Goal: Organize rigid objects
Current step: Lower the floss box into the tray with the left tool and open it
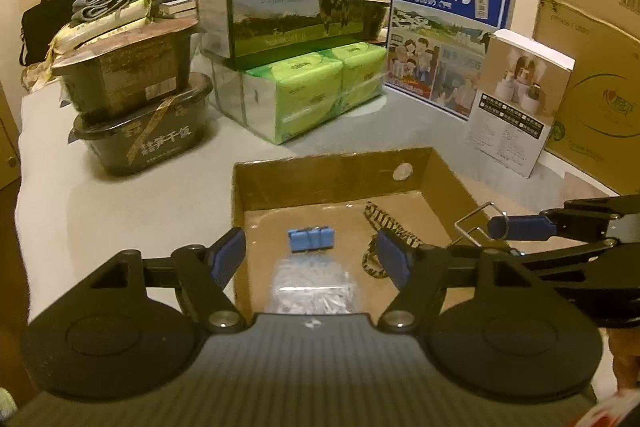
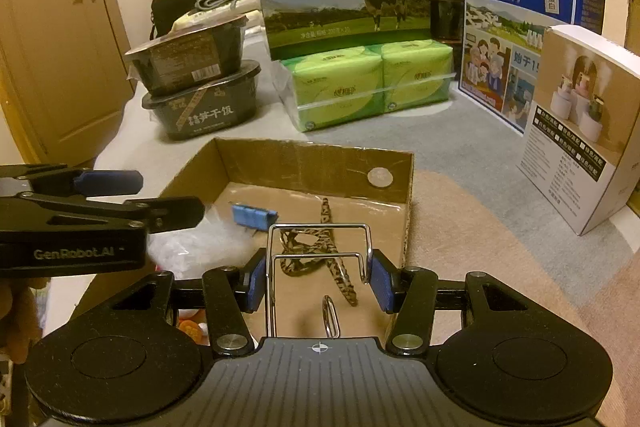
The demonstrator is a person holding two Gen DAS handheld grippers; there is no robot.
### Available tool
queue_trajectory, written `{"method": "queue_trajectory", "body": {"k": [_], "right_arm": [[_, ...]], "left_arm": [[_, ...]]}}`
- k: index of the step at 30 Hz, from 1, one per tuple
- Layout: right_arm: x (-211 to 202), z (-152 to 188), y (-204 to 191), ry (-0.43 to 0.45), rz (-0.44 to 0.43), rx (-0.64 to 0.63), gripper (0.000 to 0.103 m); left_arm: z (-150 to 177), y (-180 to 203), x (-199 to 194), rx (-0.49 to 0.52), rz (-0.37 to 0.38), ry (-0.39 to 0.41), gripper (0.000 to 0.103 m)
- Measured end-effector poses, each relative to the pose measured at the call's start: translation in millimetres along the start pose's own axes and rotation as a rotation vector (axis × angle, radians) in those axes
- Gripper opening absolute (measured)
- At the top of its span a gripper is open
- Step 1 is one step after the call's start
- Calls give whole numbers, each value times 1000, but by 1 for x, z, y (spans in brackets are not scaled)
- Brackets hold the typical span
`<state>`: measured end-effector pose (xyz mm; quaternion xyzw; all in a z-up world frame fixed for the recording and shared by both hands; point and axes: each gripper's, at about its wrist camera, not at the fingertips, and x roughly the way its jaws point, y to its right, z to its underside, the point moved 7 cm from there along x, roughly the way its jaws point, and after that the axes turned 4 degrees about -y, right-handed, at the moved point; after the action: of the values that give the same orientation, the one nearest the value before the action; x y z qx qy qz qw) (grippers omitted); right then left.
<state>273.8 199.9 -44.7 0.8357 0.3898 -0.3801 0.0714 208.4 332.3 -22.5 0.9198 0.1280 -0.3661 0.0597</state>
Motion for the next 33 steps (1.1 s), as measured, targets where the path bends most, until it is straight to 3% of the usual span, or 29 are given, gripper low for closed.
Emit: {"method": "queue_trajectory", "body": {"k": [33], "right_arm": [[3,-11,-10,1,-8,7,52]], "left_arm": [[11,-11,-9,7,-3,-24,69]]}}
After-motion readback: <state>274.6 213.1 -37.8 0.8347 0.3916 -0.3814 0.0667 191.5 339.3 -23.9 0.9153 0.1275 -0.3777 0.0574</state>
